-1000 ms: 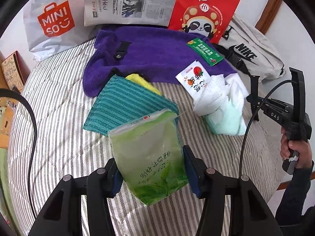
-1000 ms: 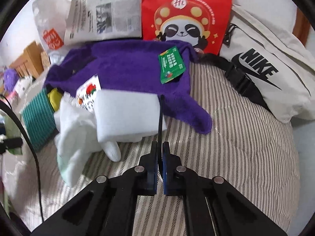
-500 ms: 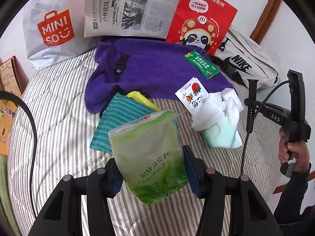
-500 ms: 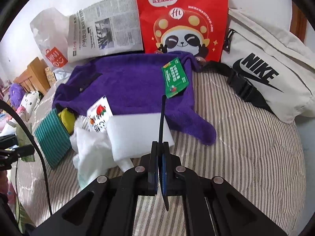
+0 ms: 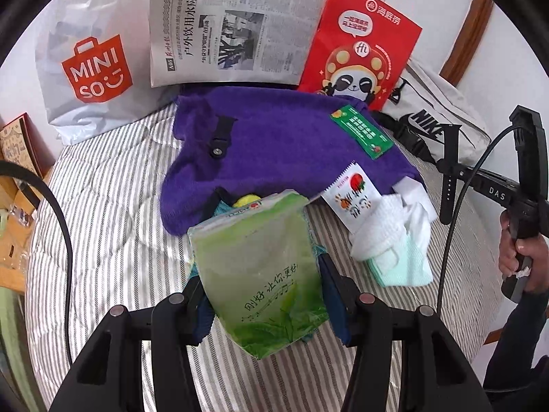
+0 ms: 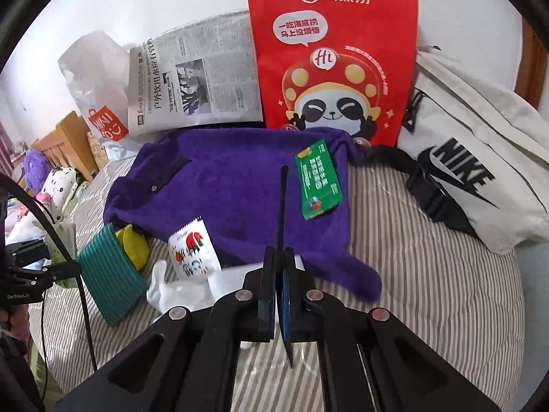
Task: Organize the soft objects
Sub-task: 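Carry the black strap toward the purple towel with the right gripper while the left holds the pack, then lower the light green pack onto the purple towel with the left gripper while the right lays the strap there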
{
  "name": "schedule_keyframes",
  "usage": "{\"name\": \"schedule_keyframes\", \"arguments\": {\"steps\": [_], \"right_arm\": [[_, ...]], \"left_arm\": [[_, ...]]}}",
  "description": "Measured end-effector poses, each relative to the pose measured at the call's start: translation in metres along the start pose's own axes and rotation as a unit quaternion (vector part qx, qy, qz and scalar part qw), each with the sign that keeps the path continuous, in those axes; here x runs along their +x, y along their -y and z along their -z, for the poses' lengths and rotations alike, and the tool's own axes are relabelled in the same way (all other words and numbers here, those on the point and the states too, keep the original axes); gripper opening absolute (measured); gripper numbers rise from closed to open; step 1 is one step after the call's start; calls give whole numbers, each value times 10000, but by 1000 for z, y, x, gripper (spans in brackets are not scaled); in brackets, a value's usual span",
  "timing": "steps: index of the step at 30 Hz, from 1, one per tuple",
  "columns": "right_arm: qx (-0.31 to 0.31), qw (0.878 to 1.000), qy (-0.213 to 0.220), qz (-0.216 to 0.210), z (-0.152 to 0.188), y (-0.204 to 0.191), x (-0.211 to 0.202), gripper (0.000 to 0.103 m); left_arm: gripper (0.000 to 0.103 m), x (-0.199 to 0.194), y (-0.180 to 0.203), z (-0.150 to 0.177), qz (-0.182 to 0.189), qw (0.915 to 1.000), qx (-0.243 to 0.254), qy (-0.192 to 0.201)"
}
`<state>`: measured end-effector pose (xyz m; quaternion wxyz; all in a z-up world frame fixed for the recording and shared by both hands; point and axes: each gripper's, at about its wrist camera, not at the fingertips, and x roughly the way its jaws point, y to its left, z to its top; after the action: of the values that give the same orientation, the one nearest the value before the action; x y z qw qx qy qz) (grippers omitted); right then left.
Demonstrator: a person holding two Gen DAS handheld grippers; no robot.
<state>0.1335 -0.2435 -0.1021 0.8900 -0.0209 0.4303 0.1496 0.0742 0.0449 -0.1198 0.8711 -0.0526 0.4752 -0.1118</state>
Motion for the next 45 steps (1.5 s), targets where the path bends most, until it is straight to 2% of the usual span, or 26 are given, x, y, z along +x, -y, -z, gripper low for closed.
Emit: {"name": "schedule_keyframes", "arguments": {"steps": [15, 23, 36, 43, 45], "right_arm": [[-219, 9998, 43, -10, -54, 2, 22, 3], [-188, 9998, -47, -88, -77, 2, 50, 3], [-229, 9992, -303, -146, -103, -4, 99, 3], [-195, 9977, -629, -175, -107, 0, 135, 3], [-222, 9969, -733, -176, -105, 0, 143, 3]], "left_arm": [[52, 12, -14, -40, -49, 10000, -16, 37], [52, 26, -22, -72, 40, 9999, -89, 77], [52, 78, -27, -140, 199, 9998, 47, 1], [52, 119, -24, -156, 109, 9994, 176, -278], [52, 134, -23, -156, 152, 9986, 200, -463]]}}
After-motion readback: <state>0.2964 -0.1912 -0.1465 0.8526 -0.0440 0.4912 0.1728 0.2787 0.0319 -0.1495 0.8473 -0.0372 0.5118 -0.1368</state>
